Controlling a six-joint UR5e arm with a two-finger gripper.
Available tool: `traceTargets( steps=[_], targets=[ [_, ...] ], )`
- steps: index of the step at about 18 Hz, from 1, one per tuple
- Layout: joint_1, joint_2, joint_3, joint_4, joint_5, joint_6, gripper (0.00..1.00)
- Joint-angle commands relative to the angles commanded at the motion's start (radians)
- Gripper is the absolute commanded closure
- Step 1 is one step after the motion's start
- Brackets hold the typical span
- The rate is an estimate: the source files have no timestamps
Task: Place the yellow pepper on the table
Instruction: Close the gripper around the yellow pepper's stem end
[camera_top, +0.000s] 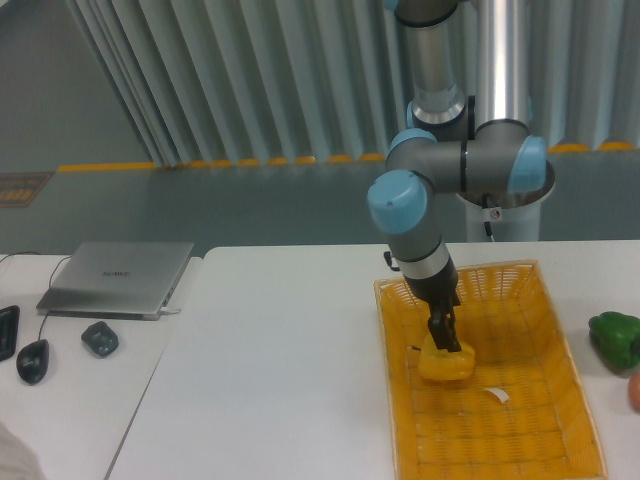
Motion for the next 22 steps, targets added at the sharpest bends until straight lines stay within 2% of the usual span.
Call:
traceTargets(
  steps=[8,13,16,22],
  targets=[
    [0.014,0.011,0.008,0.012,-0.003,0.011,0.00],
    [0.043,0.067,0.020,0.006,-0.020,0.020,0.00],
    [0.049,0.061,0.046,0.008,-0.034,0.009,0.00],
    [0.051,0.035,0.046,0.011,-0.031,0.021,0.00]
  ],
)
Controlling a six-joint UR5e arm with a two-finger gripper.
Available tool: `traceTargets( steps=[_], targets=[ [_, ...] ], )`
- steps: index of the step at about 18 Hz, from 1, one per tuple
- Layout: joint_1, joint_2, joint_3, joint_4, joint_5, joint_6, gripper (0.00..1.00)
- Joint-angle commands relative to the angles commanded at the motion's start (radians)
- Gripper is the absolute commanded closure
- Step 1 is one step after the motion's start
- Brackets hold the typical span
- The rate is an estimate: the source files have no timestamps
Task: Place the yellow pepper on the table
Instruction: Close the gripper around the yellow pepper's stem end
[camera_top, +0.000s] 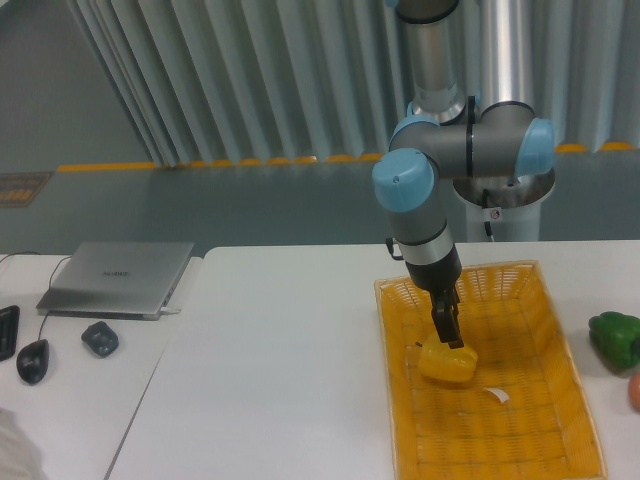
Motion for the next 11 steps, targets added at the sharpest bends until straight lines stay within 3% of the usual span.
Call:
traceTargets(
  steps=[11],
  targets=[
    [-0.009,-0.058,-0.005,0.006,0.008,0.031,0.00]
  ],
)
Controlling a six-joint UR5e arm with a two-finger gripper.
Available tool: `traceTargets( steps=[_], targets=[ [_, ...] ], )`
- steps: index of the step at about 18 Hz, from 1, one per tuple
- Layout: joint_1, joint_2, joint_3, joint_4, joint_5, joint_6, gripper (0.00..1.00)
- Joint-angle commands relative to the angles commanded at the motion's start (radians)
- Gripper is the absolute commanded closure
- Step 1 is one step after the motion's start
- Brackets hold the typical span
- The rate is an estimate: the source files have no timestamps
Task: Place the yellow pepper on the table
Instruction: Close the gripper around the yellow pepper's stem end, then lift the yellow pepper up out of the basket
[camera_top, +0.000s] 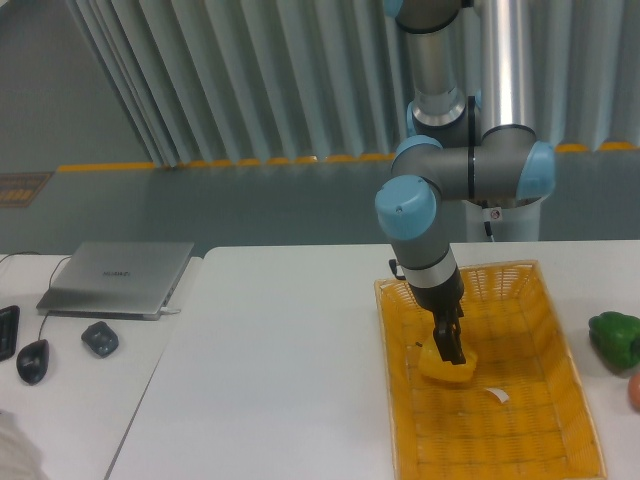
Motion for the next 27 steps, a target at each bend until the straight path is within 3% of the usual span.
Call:
traceTargets(
  steps=[8,14,17,23,27],
  targets=[
    [-0.020,-0.023,-0.009,0.008,0.040,-0.002,0.00],
    [-0.022,-0.067,-0.009,0.069,0.044,-0.005,0.00],
    [-0.022,-0.077,-0.009,0.074,0.066,-0.005,0.00],
    [-0.025,-0.071,-0.008,0.074,0.121,-0.002,0.37],
    [-0.023,-0.063,-0.002,0.074,0.118,0.002,0.48]
  ],
)
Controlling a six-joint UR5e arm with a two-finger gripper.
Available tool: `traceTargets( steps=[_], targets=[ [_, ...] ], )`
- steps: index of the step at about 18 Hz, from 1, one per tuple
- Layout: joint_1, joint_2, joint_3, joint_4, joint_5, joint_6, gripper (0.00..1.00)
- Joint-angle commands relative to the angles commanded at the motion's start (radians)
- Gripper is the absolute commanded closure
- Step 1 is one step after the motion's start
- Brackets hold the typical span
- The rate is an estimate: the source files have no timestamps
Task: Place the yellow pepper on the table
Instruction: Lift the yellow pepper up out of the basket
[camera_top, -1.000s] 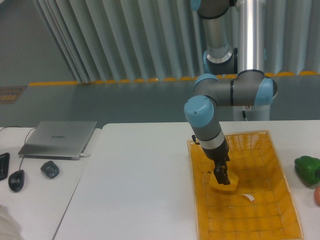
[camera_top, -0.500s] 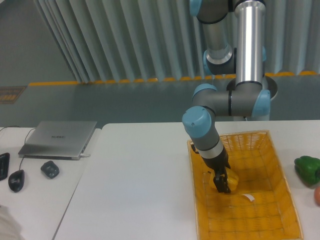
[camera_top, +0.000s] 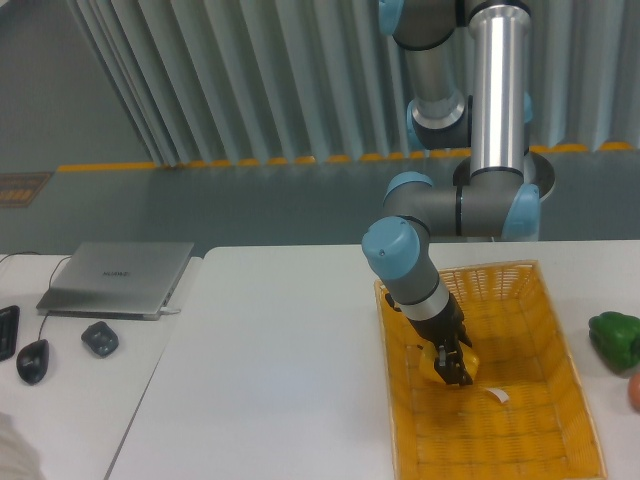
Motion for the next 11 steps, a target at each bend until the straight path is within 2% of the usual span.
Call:
traceTargets(
  steps=[3,6,8,11],
  targets=[
    [0.005,0.026,0.002,-0.003,-0.009,0.000,0.48],
    [0.020,0.084,0.002,-0.011,-0.040,0.002,0.48],
    [0.047,0.116,0.002,-0.014,-0.060,0.005,0.48],
    [0.132,0.166,-0.002,-0.034,-0.089,0.055,0.48]
  ],
)
